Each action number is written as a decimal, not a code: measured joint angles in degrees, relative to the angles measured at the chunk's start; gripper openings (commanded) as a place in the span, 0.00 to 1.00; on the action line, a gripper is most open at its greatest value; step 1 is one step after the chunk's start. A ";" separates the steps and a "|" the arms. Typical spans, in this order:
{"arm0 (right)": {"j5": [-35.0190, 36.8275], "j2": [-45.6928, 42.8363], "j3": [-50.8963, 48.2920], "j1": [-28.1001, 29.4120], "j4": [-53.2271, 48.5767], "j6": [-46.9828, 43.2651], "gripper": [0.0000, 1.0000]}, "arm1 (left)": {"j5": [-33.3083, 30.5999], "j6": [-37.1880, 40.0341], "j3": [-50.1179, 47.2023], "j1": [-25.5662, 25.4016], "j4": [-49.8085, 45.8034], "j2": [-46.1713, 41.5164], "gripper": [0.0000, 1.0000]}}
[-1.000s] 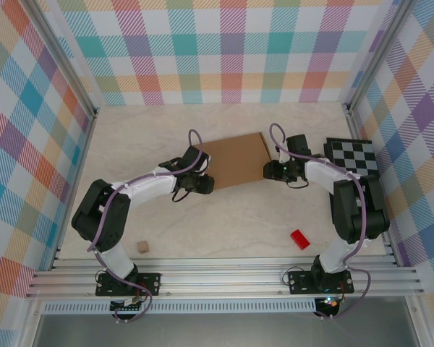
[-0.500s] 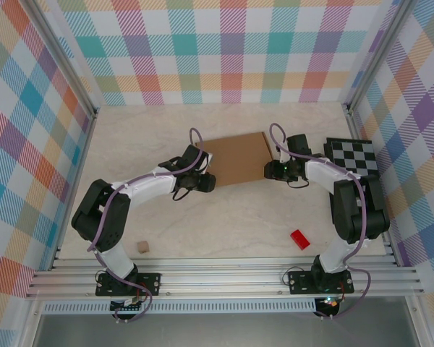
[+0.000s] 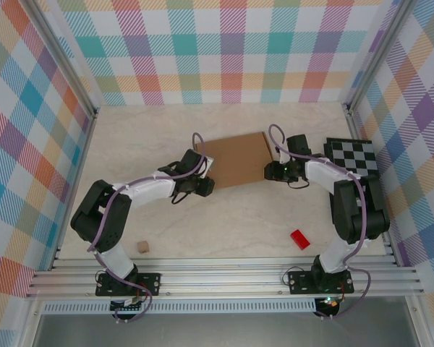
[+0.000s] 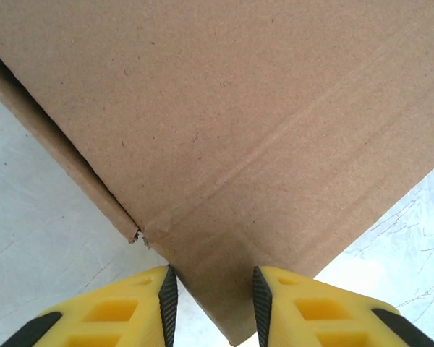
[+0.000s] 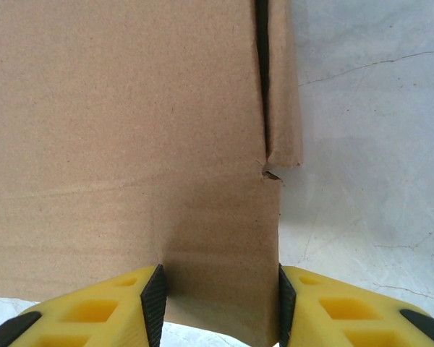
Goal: Fold the paper box
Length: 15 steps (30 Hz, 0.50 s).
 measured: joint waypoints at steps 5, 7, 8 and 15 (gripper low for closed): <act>-0.55 -3.02 -1.86 0.02 -1.79 -0.83 0.44 | 0.50 0.72 -3.39 -0.17 1.97 -4.13 0.35; -0.96 -4.55 -2.05 0.07 -3.69 -0.92 0.44 | 0.50 0.90 -4.57 -0.57 2.62 -7.21 0.36; -1.07 -5.31 -2.05 0.07 -4.44 -1.05 0.44 | 0.50 0.90 -4.96 -0.68 2.97 -8.50 0.36; -1.79 -9.66 -2.05 0.07 -11.13 -1.01 0.46 | 0.50 -0.81 -8.00 -1.60 5.20 -14.60 0.47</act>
